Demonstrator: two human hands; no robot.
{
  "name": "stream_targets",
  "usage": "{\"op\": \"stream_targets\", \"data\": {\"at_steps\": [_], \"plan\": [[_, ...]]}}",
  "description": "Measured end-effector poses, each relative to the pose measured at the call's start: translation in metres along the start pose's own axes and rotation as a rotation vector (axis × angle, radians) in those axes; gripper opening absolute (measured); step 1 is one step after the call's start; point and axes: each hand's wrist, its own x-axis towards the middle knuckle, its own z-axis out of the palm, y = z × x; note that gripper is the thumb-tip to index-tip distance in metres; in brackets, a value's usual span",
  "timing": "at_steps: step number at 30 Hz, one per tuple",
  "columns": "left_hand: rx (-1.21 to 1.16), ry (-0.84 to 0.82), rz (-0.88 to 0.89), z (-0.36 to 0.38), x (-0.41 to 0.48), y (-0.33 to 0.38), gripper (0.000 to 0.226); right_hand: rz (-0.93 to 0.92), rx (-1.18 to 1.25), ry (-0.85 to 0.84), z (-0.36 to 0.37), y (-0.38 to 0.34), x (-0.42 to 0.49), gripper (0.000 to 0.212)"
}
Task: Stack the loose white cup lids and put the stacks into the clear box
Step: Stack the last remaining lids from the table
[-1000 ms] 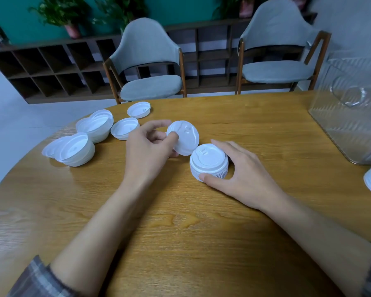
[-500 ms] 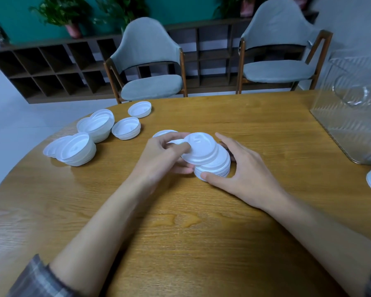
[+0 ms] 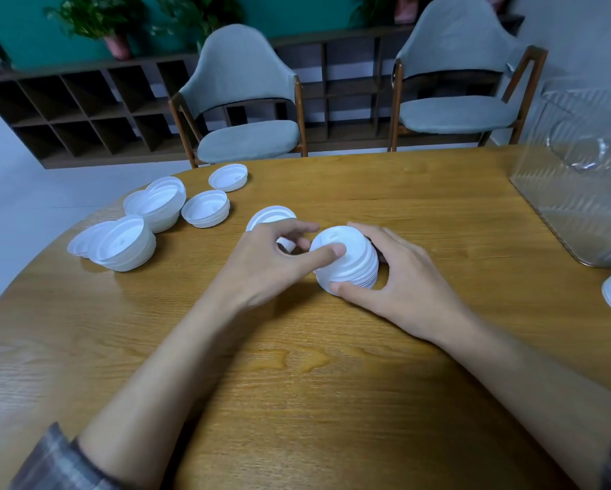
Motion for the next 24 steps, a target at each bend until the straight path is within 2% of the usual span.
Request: {"op": "stream_targets", "data": {"at_steps": [4,9,21,24], "plan": [[-0.007,-0.085,0.064,0.003,0.001,-0.002,0.051,0.005,0.012,0.012,0.001,0.000,0.000,0.088],[-0.022,-0.017,0.120,0.008,0.001,-0.003,0.046,0.056,0.039,-0.028,-0.001,0.000,-0.001,0.109],[0.019,-0.001,0.168,0.015,0.003,-0.009,0.053,0.046,-0.059,-0.059,-0.001,-0.002,-0.001,0.111],[0.064,0.006,0.247,0.014,0.004,-0.011,0.050,0.050,-0.056,-0.042,-0.001,-0.003,-0.001,0.106]]}}
